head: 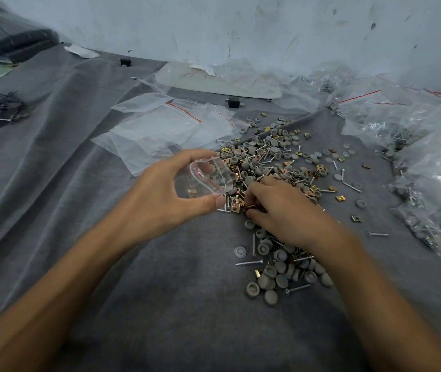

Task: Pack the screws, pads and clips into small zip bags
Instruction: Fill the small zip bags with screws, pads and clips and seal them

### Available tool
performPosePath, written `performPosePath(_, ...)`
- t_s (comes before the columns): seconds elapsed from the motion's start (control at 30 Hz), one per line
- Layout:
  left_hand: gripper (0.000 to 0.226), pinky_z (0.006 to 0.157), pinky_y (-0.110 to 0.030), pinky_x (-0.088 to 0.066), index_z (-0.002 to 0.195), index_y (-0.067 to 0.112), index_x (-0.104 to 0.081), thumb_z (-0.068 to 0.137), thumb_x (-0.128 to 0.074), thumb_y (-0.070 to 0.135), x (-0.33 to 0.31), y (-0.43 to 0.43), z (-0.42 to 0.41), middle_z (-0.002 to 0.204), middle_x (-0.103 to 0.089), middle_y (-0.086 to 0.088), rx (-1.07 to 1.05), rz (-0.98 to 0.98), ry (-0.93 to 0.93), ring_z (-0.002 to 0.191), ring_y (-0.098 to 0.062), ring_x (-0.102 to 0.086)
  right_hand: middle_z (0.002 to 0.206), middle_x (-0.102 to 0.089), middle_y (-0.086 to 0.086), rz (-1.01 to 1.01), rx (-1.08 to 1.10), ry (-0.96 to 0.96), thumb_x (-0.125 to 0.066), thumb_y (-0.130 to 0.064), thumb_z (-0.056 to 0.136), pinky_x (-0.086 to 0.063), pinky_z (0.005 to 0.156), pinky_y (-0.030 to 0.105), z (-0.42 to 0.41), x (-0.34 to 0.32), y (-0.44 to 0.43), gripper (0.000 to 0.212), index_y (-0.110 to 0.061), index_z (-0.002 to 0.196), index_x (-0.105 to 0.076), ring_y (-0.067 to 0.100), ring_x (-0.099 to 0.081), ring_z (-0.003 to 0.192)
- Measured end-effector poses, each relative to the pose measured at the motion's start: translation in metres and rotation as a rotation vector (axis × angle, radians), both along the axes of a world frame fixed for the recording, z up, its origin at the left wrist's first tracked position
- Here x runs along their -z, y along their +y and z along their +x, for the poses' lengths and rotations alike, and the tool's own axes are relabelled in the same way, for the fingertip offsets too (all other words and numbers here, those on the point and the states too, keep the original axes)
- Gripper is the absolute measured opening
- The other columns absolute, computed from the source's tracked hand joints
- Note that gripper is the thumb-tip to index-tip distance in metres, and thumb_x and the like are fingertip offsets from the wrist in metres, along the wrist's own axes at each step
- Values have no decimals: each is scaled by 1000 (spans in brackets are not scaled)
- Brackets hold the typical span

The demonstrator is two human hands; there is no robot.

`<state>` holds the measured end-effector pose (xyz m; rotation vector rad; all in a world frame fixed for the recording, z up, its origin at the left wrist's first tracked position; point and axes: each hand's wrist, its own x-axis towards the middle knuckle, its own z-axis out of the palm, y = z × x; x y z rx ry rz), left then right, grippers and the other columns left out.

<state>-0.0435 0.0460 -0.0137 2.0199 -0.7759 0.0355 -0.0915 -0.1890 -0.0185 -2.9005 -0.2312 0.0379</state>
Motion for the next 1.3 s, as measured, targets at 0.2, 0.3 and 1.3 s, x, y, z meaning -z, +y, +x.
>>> performPosePath(0.2, 72, 91, -7, -44, 134, 42, -56, 70, -80, 62, 0, 0, -1, 120, -67, 25, 8, 12, 0, 113, 7, -61, 101, -54, -4, -30, -10, 84, -60, -26, 96, -37, 77, 32, 0, -6, -1, 12, -21, 107, -58, 18, -50, 97)
performPosePath(0.3, 72, 89, -3, -42, 133, 44, -56, 69, -79, 64, 0, 0, -2, 120, -67, 25, 7, 13, -4, 113, 9, -60, 92, -53, -10, -6, -1, 109, -59, -26, 97, -36, 72, 32, -1, -6, -2, 10, -21, 106, -58, 17, -52, 92)
performPosePath(1.3, 65, 100, -12, -43, 129, 38, -59, 72, -85, 51, -4, -10, -11, 123, -65, 23, 0, 66, -61, 116, 10, -57, 62, -54, 0, 1236, -9, 24, -77, -22, 82, -37, 42, 21, -14, -21, 12, 9, -19, 91, -78, 9, -40, 46)
